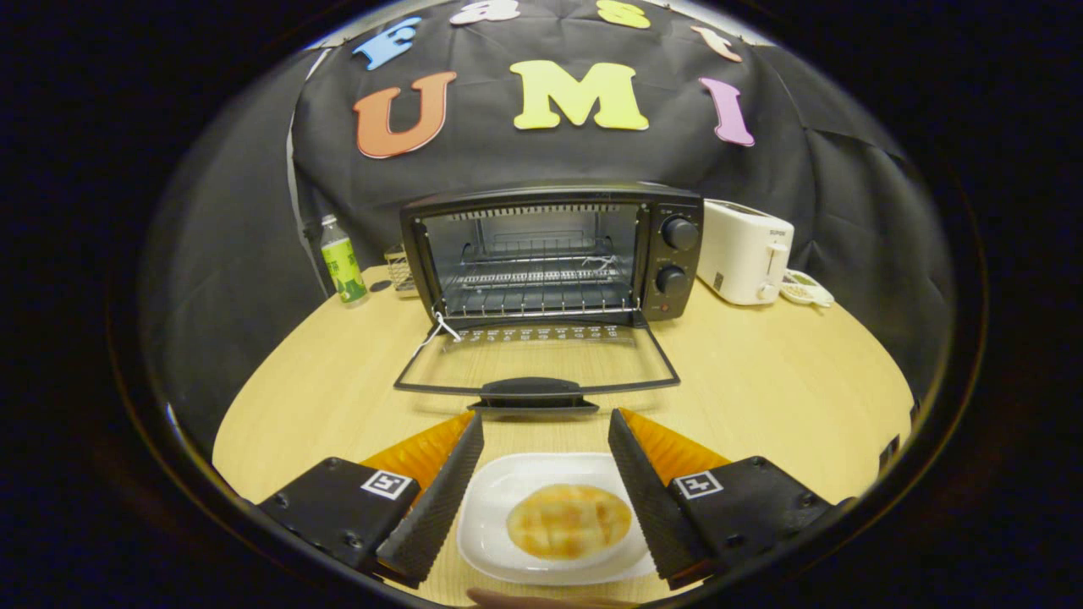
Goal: Open the toaster oven, put the food inside, and close the toaster oven door.
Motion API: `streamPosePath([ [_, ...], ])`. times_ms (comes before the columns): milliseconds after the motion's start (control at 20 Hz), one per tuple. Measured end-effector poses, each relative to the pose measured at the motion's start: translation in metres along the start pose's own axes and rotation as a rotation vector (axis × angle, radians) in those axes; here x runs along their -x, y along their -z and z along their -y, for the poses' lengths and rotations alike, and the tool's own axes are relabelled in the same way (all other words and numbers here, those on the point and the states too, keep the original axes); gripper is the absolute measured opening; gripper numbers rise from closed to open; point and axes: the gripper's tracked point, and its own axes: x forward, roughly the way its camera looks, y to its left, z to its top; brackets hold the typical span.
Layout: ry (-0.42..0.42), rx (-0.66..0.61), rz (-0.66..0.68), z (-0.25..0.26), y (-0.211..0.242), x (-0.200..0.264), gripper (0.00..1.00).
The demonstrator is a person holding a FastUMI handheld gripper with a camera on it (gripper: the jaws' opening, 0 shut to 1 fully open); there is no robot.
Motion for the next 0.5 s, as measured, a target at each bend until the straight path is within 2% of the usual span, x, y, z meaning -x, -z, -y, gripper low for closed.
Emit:
streamPosePath([
  [300,-0.019,0.005,0.049,0.001,0.029,0.037,0.97],
  [500,-0.009,-0.002,0.059,0.009,0.042,0.044,0.97],
])
